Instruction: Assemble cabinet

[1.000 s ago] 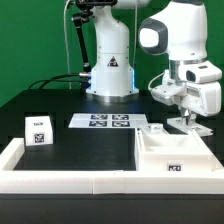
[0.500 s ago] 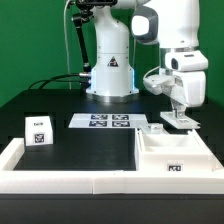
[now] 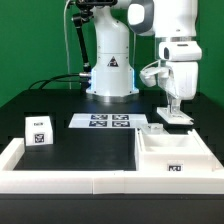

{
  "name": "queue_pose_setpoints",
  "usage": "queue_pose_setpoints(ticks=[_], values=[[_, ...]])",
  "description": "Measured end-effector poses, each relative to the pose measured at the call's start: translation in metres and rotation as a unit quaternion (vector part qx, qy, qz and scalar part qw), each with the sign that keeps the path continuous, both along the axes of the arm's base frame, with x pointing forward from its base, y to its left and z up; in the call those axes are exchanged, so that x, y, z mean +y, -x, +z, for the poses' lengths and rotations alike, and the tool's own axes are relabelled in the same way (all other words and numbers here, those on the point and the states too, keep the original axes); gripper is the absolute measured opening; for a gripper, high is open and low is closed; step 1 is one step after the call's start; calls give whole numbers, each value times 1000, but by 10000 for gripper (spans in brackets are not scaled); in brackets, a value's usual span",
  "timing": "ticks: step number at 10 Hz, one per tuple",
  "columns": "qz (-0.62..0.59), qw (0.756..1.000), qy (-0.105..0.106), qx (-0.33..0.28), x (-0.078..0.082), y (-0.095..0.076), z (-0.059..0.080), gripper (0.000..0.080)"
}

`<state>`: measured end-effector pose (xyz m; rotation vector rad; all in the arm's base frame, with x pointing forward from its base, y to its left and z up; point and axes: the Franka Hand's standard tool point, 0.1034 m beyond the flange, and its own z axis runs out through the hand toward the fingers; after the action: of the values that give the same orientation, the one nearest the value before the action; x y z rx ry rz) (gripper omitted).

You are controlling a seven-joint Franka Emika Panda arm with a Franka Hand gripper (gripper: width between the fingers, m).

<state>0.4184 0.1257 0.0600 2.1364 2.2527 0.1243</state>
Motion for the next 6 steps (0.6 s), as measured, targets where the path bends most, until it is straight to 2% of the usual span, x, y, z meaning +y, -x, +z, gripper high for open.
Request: queue_pose_setpoints(ticks=[2,5,6], values=[[-21,1000,-9,-3,4,2,-5,70],[-33,999,2,1,-6,-14,0,70],[-34,999,0,0,-6,-13,-1,70]])
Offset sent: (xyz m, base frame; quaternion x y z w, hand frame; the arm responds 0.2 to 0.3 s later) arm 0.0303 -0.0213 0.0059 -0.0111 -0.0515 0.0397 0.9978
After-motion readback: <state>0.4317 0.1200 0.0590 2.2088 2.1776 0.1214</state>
